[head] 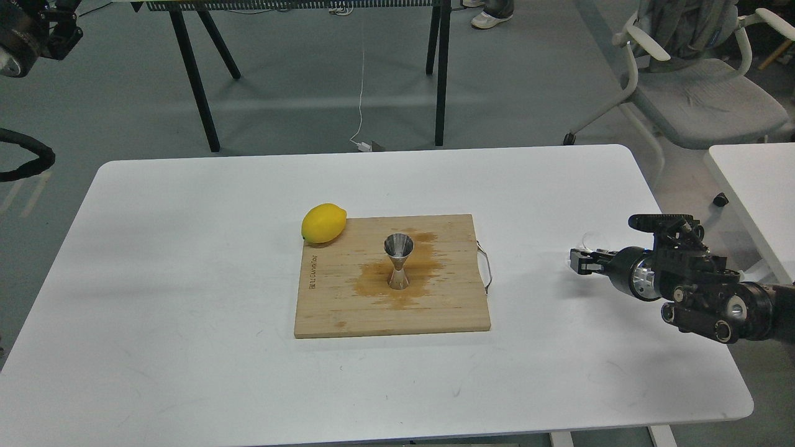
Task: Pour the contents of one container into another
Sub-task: 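Lower the glass onto the table beside the board and release it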
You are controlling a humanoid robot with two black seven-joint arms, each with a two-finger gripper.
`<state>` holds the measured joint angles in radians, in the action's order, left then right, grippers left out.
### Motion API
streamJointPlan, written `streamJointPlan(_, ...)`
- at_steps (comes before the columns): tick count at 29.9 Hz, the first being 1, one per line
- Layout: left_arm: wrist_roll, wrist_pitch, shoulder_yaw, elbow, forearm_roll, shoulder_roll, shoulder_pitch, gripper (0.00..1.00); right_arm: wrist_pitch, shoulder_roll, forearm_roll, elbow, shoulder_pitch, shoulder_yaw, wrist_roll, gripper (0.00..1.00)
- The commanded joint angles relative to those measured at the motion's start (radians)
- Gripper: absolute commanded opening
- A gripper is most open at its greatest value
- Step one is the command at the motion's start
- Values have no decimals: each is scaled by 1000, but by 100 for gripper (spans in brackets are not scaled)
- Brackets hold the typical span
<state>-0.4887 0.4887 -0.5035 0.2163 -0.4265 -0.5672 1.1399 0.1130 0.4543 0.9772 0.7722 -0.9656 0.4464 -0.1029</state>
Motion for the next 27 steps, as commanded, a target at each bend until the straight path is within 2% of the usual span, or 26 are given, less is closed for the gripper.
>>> streamJointPlan(1,0,0,0,0,0,0,0,100,-1,-2,1,2,2,1,0,18)
streamJointPlan(6,0,0,0,0,0,0,0,100,-1,-2,6,2,-1,40,0,31)
streamJointPlan(10,0,0,0,0,0,0,0,100,-1,-2,6,2,-2,40,0,57)
streamJointPlan(12,0,0,0,0,0,0,0,100,-1,0,5,2,-5,40,0,74)
streamJointPlan(15,0,0,0,0,0,1,0,100,-1,0,3,4,-10,40,-1,78)
streamJointPlan(16,0,0,0,0,0,1,0,100,-1,0,3,2,-13,38,-1,85)
streamJointPlan(17,0,0,0,0,0,1,0,100,-1,0,3,4,-18,38,-3,87)
streamJointPlan(20,0,0,0,0,0,1,1,100,-1,0,0,6,-21,34,-3,90)
streamJointPlan(27,0,0,0,0,0,1,4,100,-1,12,-5,18,-50,29,-24,92)
